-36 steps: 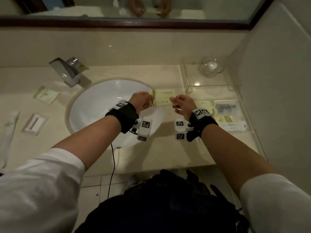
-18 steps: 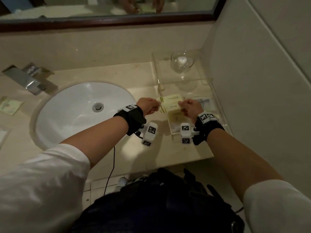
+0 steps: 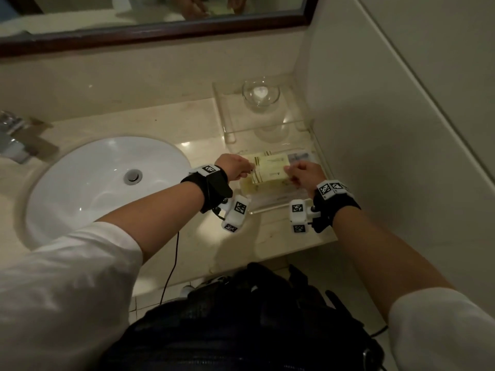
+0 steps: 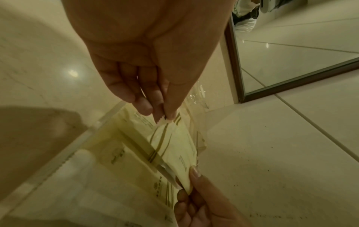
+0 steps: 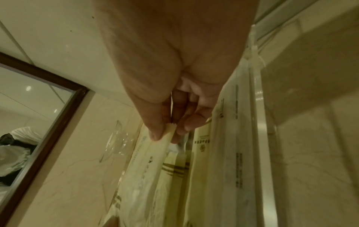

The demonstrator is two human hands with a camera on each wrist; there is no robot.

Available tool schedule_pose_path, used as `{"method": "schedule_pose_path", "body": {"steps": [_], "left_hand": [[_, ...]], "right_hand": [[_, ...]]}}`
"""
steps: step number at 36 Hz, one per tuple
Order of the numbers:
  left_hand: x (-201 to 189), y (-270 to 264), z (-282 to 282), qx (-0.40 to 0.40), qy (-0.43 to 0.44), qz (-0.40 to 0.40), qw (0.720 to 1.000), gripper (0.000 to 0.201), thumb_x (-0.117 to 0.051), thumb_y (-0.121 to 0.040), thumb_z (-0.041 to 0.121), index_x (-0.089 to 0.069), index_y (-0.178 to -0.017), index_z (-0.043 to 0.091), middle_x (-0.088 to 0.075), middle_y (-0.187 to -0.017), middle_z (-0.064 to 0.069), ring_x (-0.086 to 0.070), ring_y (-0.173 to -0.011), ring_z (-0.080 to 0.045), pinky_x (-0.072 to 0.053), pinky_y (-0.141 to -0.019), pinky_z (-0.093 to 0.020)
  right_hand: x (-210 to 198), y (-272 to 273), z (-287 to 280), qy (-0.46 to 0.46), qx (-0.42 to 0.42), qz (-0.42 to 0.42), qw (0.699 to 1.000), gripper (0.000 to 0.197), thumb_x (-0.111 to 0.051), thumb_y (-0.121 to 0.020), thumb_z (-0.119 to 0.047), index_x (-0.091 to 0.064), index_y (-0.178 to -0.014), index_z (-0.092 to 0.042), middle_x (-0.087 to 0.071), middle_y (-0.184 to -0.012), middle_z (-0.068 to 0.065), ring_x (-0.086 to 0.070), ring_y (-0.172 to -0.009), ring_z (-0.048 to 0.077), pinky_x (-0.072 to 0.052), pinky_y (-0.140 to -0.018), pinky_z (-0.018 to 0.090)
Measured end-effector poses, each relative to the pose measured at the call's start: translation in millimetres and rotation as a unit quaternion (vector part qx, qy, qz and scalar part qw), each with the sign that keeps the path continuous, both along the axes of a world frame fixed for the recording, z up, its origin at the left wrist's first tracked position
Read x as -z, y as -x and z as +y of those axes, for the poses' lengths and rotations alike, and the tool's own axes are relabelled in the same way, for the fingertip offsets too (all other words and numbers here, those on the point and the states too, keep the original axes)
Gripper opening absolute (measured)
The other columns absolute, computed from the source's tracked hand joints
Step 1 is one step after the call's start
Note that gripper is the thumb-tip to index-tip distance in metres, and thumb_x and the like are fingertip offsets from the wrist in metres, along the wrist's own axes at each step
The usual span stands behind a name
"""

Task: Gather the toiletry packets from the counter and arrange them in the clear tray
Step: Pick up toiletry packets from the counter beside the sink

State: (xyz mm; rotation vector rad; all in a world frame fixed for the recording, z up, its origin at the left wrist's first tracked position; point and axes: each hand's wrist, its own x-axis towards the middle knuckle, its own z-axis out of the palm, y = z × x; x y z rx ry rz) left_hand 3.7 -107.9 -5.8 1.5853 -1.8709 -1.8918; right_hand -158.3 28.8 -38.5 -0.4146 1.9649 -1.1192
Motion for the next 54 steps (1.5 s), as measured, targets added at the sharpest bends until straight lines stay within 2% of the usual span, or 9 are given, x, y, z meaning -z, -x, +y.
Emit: {"method": "schedule_pose_path", "body": {"steps": [7, 13, 19, 28, 34, 38, 42, 47, 54], "left_hand": [[1.2, 4.9, 2.9, 0.028, 0.023, -0.021, 0.999, 0.019, -0.073, -0.079, 0.017, -0.072, -0.093, 0.004, -0.071, -0.091, -0.009, -0.058, -0.068, -0.011, -0.052, -0.075, -0.024], [2.1, 1.4, 6.0, 0.059, 0.034, -0.031, 0.997, 0.013, -0.079, -0.074, 0.023, -0.070, -0.071, 0.014, -0.073, -0.091, -0.011, -0.059, -0.069, -0.013, -0.053, -0.086, -0.031], [3.4, -5.6, 9.0, 0.090, 0.040, -0.045, 0.994, 0.010, -0.078, -0.075, 0.023, -0.071, -0.071, 0.017, -0.071, -0.077, -0.002, -0.059, -0.063, -0.008, -0.050, -0.073, -0.023], [13.6, -17.8, 12.9, 0.117, 0.068, -0.088, 0.987, 0.013, -0.081, -0.069, 0.030, -0.074, -0.072, 0.019, -0.073, -0.084, -0.003, -0.064, -0.079, -0.016, -0.054, -0.082, -0.030], [17.9, -22.8, 15.5, 0.123, 0.080, -0.105, 0.984, 0.014, -0.081, -0.069, 0.030, -0.073, -0.073, 0.020, -0.072, -0.081, -0.004, -0.065, -0.083, -0.019, -0.055, -0.087, -0.031], [20.6, -25.1, 16.1, 0.137, 0.087, -0.117, 0.980, 0.018, -0.081, -0.070, 0.031, -0.074, -0.079, 0.017, -0.067, -0.070, 0.002, -0.062, -0.076, -0.016, -0.052, -0.079, -0.027], [23.5, -26.6, 17.6, 0.152, 0.096, -0.133, 0.975, 0.020, -0.081, -0.070, 0.031, -0.074, -0.081, 0.016, -0.068, -0.073, 0.002, -0.063, -0.077, -0.015, -0.053, -0.080, -0.029], [21.5, -25.4, 18.5, 0.178, 0.122, -0.137, 0.967, 0.015, -0.078, -0.073, 0.030, -0.067, -0.067, 0.021, -0.065, -0.067, 0.007, -0.061, -0.074, -0.012, -0.047, -0.064, -0.021], [20.1, -21.2, 23.2, 0.212, 0.178, -0.162, 0.947, 0.018, -0.076, -0.075, 0.029, -0.062, -0.066, 0.024, -0.064, -0.077, 0.003, -0.058, -0.079, -0.013, -0.043, -0.065, -0.023]], "right_hand": [[-0.8, 6.4, 8.8, -0.003, -0.012, 0.012, 1.000, 0.020, -0.068, -0.087, -0.015, -0.058, -0.069, -0.012, -0.059, -0.068, 0.005, -0.051, -0.059, 0.015, -0.047, -0.057, 0.025], [2.6, 9.0, 17.5, -0.017, -0.029, 0.004, 0.999, 0.022, -0.069, -0.085, -0.012, -0.057, -0.068, -0.012, -0.059, -0.069, 0.004, -0.053, -0.063, 0.015, -0.049, -0.064, 0.025], [5.2, 1.9, 23.6, -0.034, -0.052, 0.020, 0.998, 0.019, -0.069, -0.085, -0.009, -0.059, -0.069, -0.010, -0.058, -0.070, 0.006, -0.052, -0.063, 0.015, -0.049, -0.062, 0.024], [8.9, -4.5, 27.1, -0.093, -0.106, 0.098, 0.985, 0.019, -0.075, -0.080, -0.027, -0.067, -0.069, -0.014, -0.065, -0.069, 0.003, -0.059, -0.070, 0.018, -0.052, -0.077, 0.036], [1.6, -12.3, 30.4, -0.121, -0.142, 0.114, 0.976, 0.014, -0.075, -0.078, -0.033, -0.070, -0.078, -0.020, -0.068, -0.083, -0.003, -0.061, -0.085, 0.016, -0.043, -0.078, 0.027], [2.8, -16.2, 31.5, -0.116, -0.130, 0.118, 0.978, 0.013, -0.078, -0.075, -0.033, -0.069, -0.074, -0.023, -0.069, -0.086, -0.001, -0.064, -0.091, 0.020, -0.046, -0.078, 0.028], [1.5, -18.5, 32.9, -0.118, -0.133, 0.122, 0.976, 0.018, -0.078, -0.076, -0.032, -0.071, -0.085, -0.018, -0.069, -0.092, 0.001, -0.062, -0.092, 0.019, -0.045, -0.078, 0.026], [0.6, -19.6, 33.7, -0.123, -0.140, 0.122, 0.975, 0.025, -0.077, -0.077, -0.030, -0.073, -0.094, -0.013, -0.070, -0.097, 0.003, -0.062, -0.093, 0.018, -0.047, -0.079, 0.027], [1.0, -20.4, 30.4, -0.138, -0.147, 0.141, 0.969, 0.019, -0.078, -0.076, -0.030, -0.072, -0.086, -0.014, -0.070, -0.090, 0.002, -0.063, -0.088, 0.018, -0.045, -0.074, 0.026]]}}
